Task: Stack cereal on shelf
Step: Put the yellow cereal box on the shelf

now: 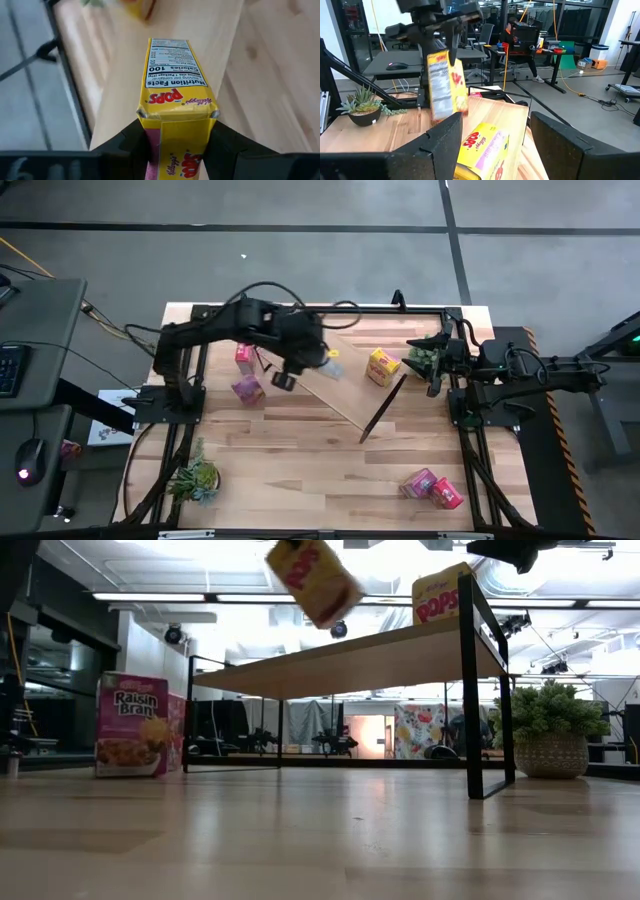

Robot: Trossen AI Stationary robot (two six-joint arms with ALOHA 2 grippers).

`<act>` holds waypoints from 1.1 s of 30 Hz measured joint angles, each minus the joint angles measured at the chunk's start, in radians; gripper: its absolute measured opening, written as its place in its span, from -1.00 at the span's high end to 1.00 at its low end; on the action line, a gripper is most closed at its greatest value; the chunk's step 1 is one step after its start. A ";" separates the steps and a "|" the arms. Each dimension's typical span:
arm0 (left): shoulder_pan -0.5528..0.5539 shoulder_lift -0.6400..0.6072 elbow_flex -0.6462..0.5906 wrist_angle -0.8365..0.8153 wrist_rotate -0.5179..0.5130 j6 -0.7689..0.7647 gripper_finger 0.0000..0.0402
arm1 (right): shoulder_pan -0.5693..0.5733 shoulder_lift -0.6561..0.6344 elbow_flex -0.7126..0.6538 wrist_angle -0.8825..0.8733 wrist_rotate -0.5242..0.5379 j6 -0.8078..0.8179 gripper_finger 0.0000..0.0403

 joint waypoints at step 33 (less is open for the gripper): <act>-0.039 0.140 0.020 0.233 0.133 0.121 0.15 | 0.000 0.000 0.000 0.000 -0.019 -0.018 -0.13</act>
